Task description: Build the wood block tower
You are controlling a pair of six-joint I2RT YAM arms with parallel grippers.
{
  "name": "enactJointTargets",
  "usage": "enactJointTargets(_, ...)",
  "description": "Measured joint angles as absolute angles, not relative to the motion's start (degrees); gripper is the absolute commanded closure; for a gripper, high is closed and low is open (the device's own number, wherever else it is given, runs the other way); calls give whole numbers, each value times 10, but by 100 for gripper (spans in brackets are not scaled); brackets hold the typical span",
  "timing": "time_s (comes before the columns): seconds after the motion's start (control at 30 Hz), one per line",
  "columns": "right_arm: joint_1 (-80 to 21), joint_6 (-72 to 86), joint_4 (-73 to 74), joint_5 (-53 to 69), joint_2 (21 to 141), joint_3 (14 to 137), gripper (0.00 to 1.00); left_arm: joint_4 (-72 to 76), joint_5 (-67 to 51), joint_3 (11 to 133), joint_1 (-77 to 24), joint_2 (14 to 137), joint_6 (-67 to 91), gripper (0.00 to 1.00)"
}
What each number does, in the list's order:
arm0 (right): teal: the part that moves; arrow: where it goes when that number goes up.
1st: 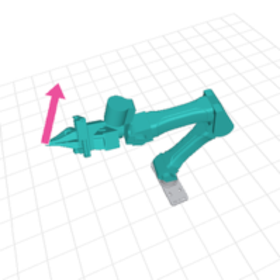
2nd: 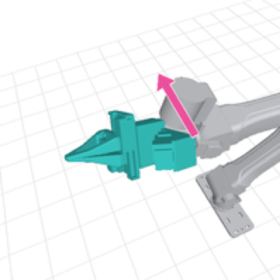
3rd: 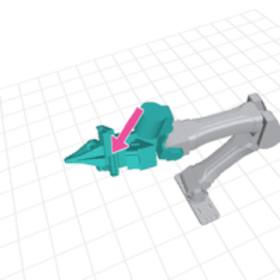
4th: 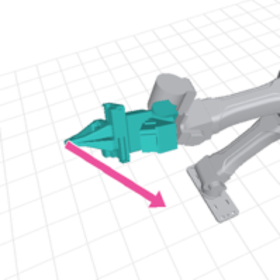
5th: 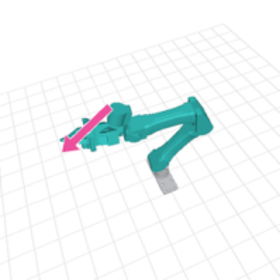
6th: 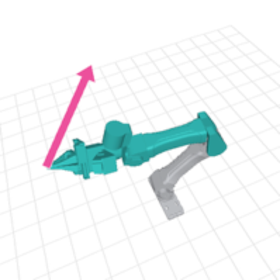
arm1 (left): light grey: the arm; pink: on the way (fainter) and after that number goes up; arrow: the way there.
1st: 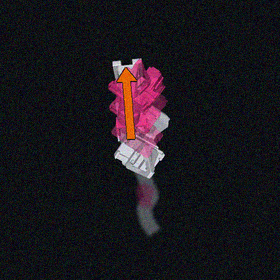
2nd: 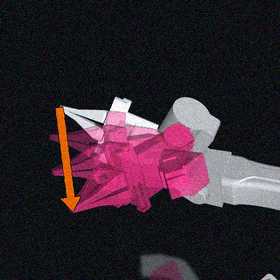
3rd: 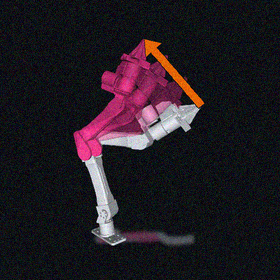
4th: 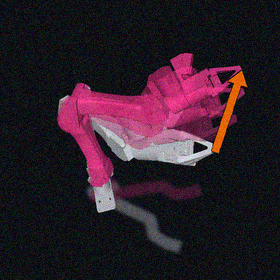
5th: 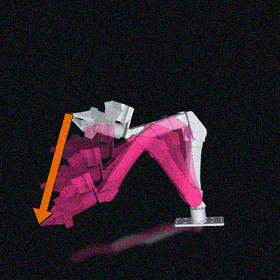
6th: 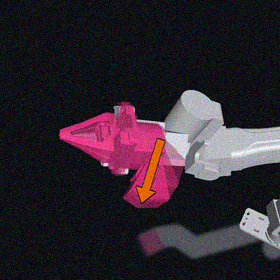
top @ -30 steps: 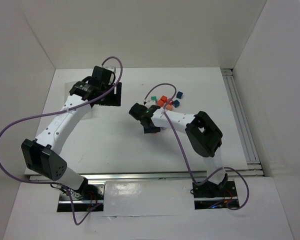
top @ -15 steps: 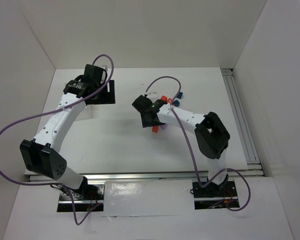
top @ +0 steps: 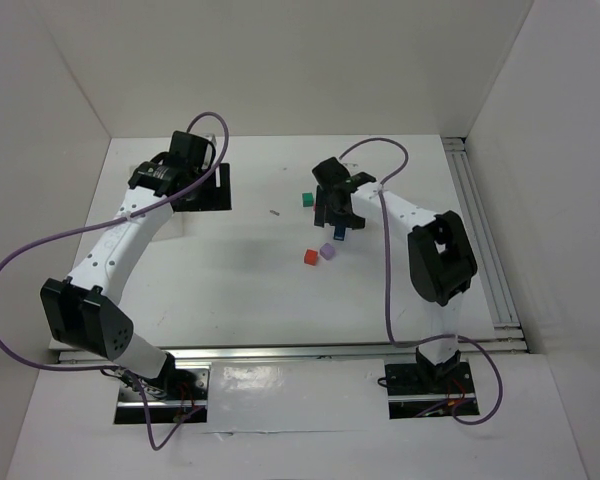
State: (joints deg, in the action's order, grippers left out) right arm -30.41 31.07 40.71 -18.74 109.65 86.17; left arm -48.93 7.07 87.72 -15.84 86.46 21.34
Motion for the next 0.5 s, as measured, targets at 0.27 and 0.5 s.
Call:
enactJointTargets(0.27, -285, 292, 406, -161, 1166, 884, 21, -489, 65, 877, -158, 865, 213, 16)
enactJointTargets(0.5, -273, 290, 376, -155, 1167, 865, 37, -489, 60, 869, -158, 865, 213, 16)
